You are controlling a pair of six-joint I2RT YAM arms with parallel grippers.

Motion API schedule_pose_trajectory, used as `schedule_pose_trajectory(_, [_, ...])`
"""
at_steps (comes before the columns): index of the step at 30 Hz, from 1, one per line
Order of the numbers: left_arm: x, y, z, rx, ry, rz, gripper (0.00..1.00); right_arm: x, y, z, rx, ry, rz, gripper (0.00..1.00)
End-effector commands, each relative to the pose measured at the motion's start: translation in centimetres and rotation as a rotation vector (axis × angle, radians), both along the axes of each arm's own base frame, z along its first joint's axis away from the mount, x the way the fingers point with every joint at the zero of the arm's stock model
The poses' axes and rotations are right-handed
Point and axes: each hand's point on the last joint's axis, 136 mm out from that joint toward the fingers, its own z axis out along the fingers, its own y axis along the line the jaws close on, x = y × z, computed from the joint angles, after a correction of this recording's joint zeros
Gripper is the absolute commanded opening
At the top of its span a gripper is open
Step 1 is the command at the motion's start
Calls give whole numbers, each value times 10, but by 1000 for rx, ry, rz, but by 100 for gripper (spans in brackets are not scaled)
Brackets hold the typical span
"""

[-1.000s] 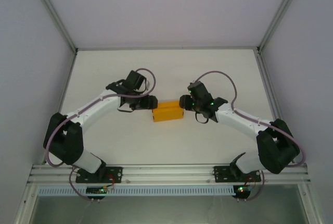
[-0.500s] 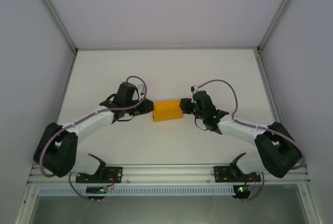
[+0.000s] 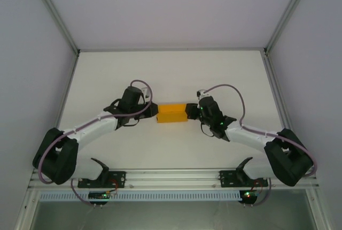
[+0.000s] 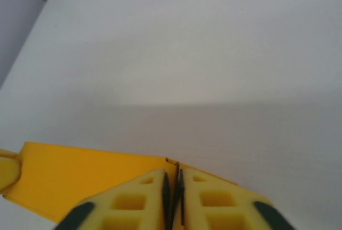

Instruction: Assemble paper box

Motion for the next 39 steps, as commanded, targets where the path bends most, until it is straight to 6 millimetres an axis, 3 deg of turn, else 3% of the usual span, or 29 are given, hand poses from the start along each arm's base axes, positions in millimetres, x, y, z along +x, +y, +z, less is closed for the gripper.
schedule_pose_trajectory(1, [-26, 14, -33, 173, 128, -49, 36, -56, -13, -59, -217, 307, 127, 27])
schedule_pose_trajectory(5, [-1, 7, 6, 192, 34, -47, 55, -27, -14, -3, -233, 230, 113, 39])
schedule_pose_trajectory(7, [13, 4, 29, 191, -10, -45, 73, -13, -17, 25, -229, 198, 106, 43])
schedule_pose_trajectory(9, [23, 3, 49, 198, -47, -36, 85, -4, -15, 50, -210, 166, 137, 58])
schedule_pose_trajectory(10, [28, 5, 60, 207, -76, -29, 97, 0, -13, 62, -204, 146, 158, 63])
schedule_pose_trajectory(12, [35, 12, 76, 226, -115, -5, 100, 4, -5, 83, -187, 86, 236, 79])
schedule_pose_trajectory(13, [38, 19, 82, 239, -128, 16, 100, 3, 2, 93, -189, 47, 306, 99])
schedule_pose_trajectory(16, [46, 47, 95, 269, -143, 100, 100, -5, 17, 110, -295, -92, 538, 99])
schedule_pose_trajectory(19, [46, 89, 93, 332, -129, 213, 100, -27, 33, 106, -469, -202, 809, 99])
schedule_pose_trajectory(21, [43, 118, 86, 359, -103, 295, 100, -35, 39, 91, -626, -243, 941, 99])
schedule_pose_trajectory(26, [24, 161, 61, 352, -18, 440, 100, -33, 56, 54, -865, -258, 1132, 99])
schedule_pose_trajectory(29, [13, 175, 48, 344, 10, 492, 100, -25, 62, 32, -938, -191, 1199, 99])
schedule_pose_trajectory(32, [6, 180, 41, 343, 26, 501, 99, -3, 64, 11, -1053, -148, 1171, 94])
schedule_pose_trajectory(39, [5, 186, 42, 361, 23, 513, 100, 18, 70, -21, -1175, -119, 1167, 82])
